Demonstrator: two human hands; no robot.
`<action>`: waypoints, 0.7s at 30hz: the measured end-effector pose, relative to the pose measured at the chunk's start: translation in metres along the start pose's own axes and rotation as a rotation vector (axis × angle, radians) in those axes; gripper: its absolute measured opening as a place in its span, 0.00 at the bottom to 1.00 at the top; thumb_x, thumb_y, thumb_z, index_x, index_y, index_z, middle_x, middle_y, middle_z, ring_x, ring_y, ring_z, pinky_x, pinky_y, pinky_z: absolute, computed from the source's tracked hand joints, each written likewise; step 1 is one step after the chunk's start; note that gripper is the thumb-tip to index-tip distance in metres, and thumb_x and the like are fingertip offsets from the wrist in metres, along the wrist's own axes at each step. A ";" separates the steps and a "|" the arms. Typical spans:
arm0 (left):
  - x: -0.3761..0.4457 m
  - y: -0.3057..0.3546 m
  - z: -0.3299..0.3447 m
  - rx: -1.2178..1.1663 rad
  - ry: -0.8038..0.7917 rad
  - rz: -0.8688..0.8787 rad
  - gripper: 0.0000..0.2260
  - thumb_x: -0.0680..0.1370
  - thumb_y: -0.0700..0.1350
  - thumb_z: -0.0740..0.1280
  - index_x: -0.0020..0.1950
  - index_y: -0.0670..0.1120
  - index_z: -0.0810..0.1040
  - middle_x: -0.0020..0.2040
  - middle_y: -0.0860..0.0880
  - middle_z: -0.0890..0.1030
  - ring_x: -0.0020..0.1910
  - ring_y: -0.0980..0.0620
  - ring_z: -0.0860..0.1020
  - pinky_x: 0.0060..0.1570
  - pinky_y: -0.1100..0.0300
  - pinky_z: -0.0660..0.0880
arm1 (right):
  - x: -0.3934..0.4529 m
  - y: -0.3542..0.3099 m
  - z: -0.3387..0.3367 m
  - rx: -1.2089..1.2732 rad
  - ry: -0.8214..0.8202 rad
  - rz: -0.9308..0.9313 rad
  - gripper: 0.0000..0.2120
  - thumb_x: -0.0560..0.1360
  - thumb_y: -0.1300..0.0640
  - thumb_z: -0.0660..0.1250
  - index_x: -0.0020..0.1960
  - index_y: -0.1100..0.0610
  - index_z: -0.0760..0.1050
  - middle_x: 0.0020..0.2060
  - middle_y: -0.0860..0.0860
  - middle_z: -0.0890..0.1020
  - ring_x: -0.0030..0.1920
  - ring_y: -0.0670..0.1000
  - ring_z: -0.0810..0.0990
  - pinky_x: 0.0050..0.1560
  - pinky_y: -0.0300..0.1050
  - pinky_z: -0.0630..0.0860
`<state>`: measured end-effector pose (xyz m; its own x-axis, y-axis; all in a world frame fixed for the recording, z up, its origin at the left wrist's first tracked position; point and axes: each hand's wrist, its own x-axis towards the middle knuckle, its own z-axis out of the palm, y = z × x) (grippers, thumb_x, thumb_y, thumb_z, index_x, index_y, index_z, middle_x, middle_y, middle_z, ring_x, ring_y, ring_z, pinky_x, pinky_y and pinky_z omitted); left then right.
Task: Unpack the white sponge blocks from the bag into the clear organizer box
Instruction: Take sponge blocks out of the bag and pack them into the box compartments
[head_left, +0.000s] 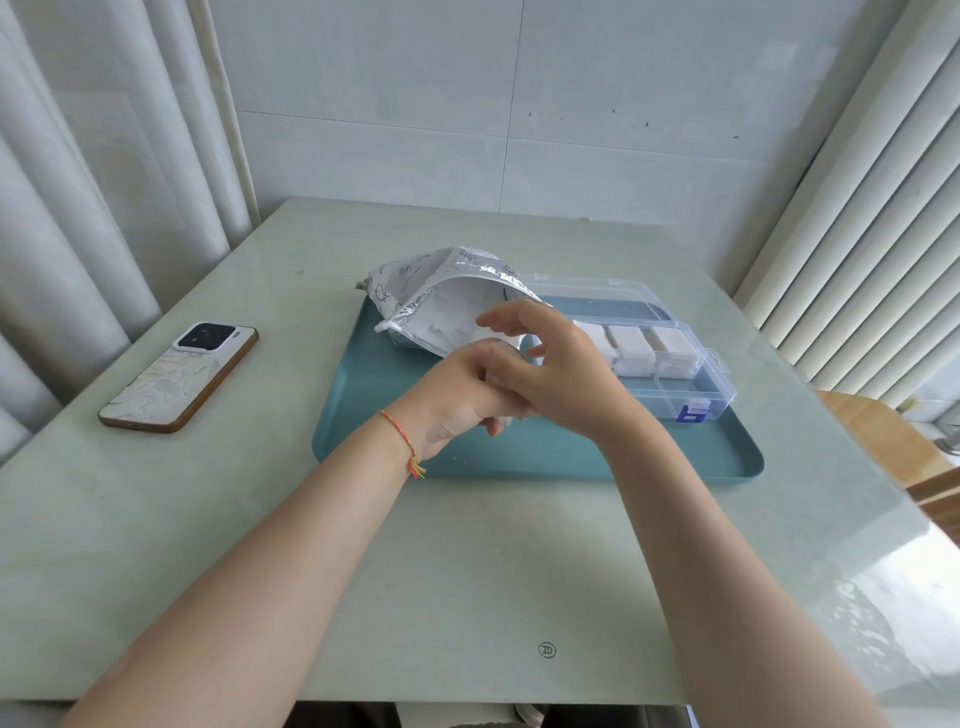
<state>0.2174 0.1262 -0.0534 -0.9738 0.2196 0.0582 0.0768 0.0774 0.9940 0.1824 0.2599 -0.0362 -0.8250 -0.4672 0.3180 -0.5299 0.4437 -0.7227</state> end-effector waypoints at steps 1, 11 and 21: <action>0.000 0.000 0.000 -0.011 -0.006 0.002 0.09 0.65 0.37 0.71 0.41 0.47 0.76 0.36 0.40 0.76 0.28 0.52 0.72 0.30 0.62 0.68 | 0.000 -0.001 0.001 0.039 0.001 0.016 0.09 0.77 0.48 0.68 0.56 0.47 0.78 0.54 0.46 0.78 0.51 0.44 0.78 0.47 0.33 0.73; 0.001 0.004 -0.012 -0.557 -0.003 -0.209 0.04 0.76 0.41 0.66 0.44 0.50 0.77 0.34 0.53 0.68 0.31 0.57 0.65 0.29 0.66 0.63 | -0.004 0.000 -0.005 -0.024 -0.170 -0.037 0.37 0.62 0.45 0.81 0.67 0.44 0.69 0.63 0.43 0.72 0.62 0.39 0.69 0.54 0.25 0.65; 0.001 0.003 -0.005 -0.501 0.021 -0.256 0.09 0.80 0.41 0.61 0.44 0.49 0.78 0.37 0.53 0.82 0.37 0.58 0.81 0.36 0.65 0.72 | -0.003 0.002 0.010 -0.277 -0.106 -0.150 0.37 0.64 0.48 0.77 0.70 0.48 0.67 0.61 0.43 0.74 0.63 0.50 0.70 0.61 0.56 0.71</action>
<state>0.2158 0.1215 -0.0495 -0.9524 0.2350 -0.1942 -0.2688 -0.3464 0.8988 0.1859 0.2551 -0.0451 -0.7162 -0.6137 0.3322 -0.6894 0.5480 -0.4738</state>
